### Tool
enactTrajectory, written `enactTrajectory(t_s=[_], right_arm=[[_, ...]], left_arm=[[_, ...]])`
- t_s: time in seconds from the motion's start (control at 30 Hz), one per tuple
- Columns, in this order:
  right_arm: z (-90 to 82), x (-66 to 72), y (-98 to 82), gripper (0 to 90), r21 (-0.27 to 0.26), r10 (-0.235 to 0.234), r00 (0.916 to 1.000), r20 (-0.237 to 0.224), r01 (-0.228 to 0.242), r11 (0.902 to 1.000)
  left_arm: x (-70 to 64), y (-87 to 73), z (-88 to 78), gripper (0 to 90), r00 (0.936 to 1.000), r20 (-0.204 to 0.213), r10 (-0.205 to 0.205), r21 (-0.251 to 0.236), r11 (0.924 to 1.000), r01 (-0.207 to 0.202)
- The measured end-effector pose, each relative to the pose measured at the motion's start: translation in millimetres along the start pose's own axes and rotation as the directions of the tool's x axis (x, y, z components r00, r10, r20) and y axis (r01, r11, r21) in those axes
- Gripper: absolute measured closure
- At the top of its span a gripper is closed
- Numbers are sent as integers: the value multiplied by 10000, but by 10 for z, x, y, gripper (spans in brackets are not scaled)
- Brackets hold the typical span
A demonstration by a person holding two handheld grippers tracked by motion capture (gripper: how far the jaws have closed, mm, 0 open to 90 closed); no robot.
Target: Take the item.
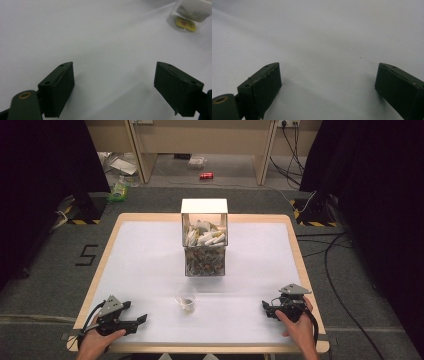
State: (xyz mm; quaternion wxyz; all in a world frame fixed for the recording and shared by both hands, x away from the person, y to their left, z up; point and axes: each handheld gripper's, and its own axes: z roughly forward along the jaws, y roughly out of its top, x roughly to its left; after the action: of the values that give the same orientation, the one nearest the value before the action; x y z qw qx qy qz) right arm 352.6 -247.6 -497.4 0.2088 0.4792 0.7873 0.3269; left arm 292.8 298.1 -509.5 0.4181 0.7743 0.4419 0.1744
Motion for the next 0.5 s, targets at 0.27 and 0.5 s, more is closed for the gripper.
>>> enactTrajectory(t_s=[0.27, 0.5], right_arm=[[0, 0, 0, 74, 8, 18, 10000, -9, -18, 10000], [0, -1, 0, 73, 6, 17, 10000, -10, -17, 10000]], left_arm=[[-79, -92, 8, 152, 9975, -526, 471, -393, 9980, -492], [-100, -155, 6, 152, 9972, -666, 336, -840, 9957, -392]])
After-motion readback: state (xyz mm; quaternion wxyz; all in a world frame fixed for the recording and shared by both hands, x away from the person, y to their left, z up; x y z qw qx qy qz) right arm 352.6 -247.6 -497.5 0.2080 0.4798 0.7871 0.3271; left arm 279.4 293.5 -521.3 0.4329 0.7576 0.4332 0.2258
